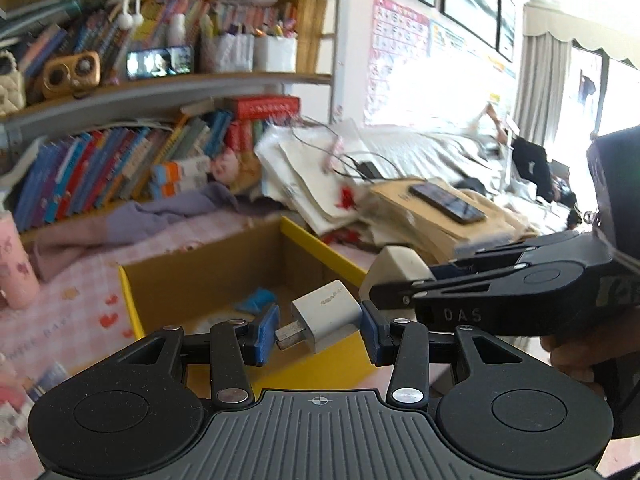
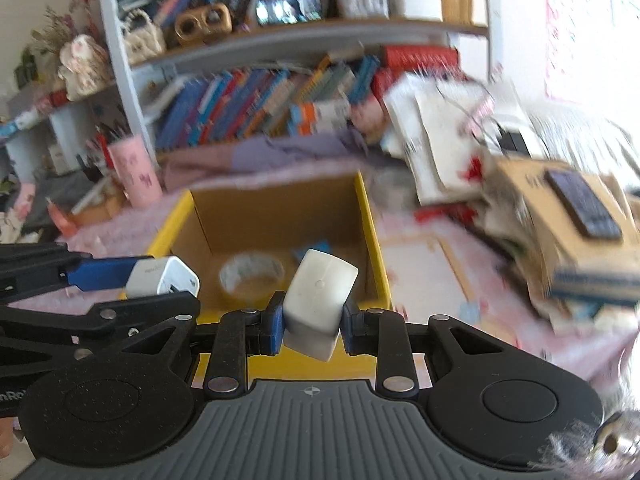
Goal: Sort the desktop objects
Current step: 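Lower both into the yellow box and open both tools to release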
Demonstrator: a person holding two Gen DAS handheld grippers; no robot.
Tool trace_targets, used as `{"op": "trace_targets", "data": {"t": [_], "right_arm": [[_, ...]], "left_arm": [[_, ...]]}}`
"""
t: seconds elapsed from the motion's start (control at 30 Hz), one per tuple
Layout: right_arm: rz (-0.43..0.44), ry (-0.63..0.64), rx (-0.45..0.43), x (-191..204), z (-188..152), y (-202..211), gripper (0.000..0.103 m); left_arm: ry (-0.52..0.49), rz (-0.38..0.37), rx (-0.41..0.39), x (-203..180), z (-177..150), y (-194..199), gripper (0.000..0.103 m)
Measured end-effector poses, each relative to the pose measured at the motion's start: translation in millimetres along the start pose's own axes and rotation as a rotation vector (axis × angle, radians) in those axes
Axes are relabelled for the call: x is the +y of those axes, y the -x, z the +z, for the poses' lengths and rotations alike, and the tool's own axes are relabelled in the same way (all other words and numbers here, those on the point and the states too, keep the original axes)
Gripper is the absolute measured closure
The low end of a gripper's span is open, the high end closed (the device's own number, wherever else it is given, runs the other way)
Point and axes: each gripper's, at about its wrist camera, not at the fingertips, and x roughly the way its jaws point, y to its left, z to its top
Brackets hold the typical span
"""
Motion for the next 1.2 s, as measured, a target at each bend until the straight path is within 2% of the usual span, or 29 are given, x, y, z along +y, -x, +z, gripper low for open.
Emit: {"op": "trace_targets", "data": {"t": [0.2, 0.5, 0.83, 1.2], "right_arm": [[0.056, 0.053, -0.04, -2.6, 25.9, -18.5, 0.078], [0.12, 0.142, -0.004, -0.1, 41.9, -60.8, 0.078], [0.15, 0.254, 0.116, 1.9, 41.7, -120.7, 0.078], [0.176, 0.307, 0.252, 2.9, 29.6, -159.1, 0.078]], "left_arm": [[0.004, 0.084, -0.01, 11.7, 9.3, -14.3, 0.061], [0.048, 0.171, 0.031, 38.3, 9.9, -42.3, 0.061], [0.021, 0.196, 0.162, 46.9, -8.3, -88.6, 0.061], [0.037, 0.185, 0.262, 54.4, -19.3, -109.6, 0.061]]}}
